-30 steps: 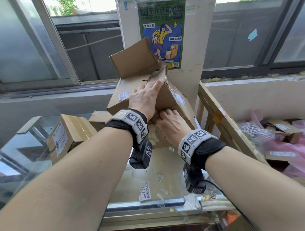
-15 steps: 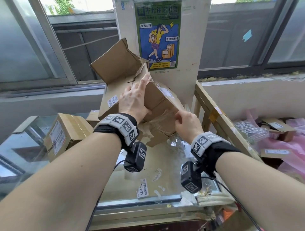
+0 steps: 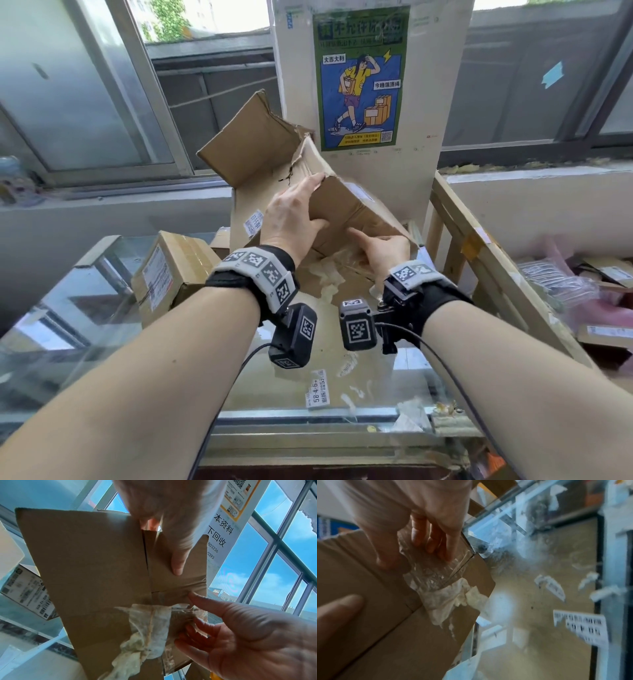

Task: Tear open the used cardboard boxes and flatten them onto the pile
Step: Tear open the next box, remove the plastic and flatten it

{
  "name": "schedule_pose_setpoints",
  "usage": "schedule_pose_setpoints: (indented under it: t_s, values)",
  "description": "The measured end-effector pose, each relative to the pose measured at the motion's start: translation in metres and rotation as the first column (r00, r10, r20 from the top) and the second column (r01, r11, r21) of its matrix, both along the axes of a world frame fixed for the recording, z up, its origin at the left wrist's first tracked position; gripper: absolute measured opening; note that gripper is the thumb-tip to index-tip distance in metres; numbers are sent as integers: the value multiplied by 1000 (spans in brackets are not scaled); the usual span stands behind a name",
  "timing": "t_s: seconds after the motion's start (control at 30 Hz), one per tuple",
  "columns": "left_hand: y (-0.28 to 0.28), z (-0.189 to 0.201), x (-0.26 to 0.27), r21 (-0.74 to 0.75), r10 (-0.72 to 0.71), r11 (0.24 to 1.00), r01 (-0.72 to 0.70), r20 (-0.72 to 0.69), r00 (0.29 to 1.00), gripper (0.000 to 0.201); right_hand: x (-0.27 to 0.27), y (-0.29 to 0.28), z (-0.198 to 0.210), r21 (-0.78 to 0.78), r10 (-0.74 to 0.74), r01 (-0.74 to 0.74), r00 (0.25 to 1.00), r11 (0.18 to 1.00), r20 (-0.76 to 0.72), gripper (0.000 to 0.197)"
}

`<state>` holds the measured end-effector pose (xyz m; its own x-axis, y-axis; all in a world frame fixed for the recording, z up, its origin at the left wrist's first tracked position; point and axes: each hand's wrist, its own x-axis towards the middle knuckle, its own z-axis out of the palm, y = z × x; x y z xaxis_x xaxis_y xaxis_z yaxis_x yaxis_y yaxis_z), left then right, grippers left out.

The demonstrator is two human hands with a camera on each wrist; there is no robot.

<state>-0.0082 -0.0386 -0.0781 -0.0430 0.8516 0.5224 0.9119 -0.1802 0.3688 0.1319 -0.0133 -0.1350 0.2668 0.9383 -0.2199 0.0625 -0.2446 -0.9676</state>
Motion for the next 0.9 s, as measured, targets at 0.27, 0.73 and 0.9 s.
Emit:
schedule_pose_setpoints:
  t_s: [0.27,0.73,0.9]
  values:
    - [-15,7,-5,20,-28,999,27,57,998,41,0,3,5,64,31,-53,952,997,305,12]
    - [-17,-16,19,-83,-47,996,35,-139,989,13,15,-25,35,277,-58,-294,583,915,811,14]
    - [-15,-20,42,-398,92,913,90,414,906,17,18,-34,13,204,56,-411,538,888,841,16]
